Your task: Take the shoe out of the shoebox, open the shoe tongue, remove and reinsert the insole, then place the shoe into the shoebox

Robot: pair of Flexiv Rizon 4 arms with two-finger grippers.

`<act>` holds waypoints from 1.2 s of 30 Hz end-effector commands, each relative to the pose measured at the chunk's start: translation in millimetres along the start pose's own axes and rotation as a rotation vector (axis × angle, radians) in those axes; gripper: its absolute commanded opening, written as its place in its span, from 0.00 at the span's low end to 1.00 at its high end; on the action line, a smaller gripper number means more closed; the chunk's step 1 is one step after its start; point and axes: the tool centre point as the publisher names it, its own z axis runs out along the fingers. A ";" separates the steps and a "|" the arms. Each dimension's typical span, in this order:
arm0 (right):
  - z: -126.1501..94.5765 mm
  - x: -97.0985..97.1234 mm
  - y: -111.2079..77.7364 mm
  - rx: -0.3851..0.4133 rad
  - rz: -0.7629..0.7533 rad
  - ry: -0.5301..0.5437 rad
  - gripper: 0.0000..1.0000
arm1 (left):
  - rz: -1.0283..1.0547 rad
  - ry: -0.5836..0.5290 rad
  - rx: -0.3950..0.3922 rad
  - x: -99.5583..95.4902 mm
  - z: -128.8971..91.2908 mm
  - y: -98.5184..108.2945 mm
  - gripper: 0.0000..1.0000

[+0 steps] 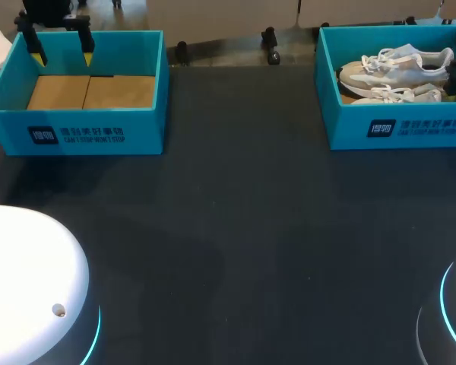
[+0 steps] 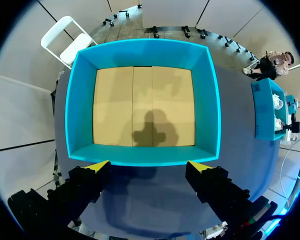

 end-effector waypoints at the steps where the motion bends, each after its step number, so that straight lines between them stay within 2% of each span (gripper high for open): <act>1: 5.1 -4.0 5.5 0.011 0.003 0.006 0.80 | 0.000 0.000 0.000 0.0 0.0 0.0 1.00; 6: 10.6 -5.6 6.8 0.022 0.011 0.013 0.85 | 0.000 0.000 0.000 0.0 0.0 0.0 1.00; 12: 18.3 -2.5 5.0 0.028 0.024 0.030 0.84 | 0.000 0.000 0.000 0.0 0.0 0.0 1.00; 14: 22.8 -2.3 3.6 0.032 0.030 0.037 0.88 | 0.000 0.000 0.000 0.0 0.0 0.0 1.00; 30: 38.7 4.5 0.9 0.050 0.057 0.070 0.84 | 0.000 0.000 0.000 0.0 0.0 0.0 1.00; 32: 41.5 5.2 0.4 0.054 0.062 0.078 0.80 | 0.000 0.000 0.000 0.0 0.0 0.0 1.00; 33: 42.8 5.5 0.1 0.054 0.063 0.080 0.73 | 0.000 0.000 0.000 0.0 0.0 0.0 1.00; 34: 43.4 5.9 0.0 0.055 0.065 0.082 0.54 | 0.000 0.000 0.000 0.0 0.0 0.0 1.00; 36: 45.6 7.0 -0.6 0.059 0.073 0.087 0.40 | 0.000 0.000 0.000 0.0 0.0 0.0 1.00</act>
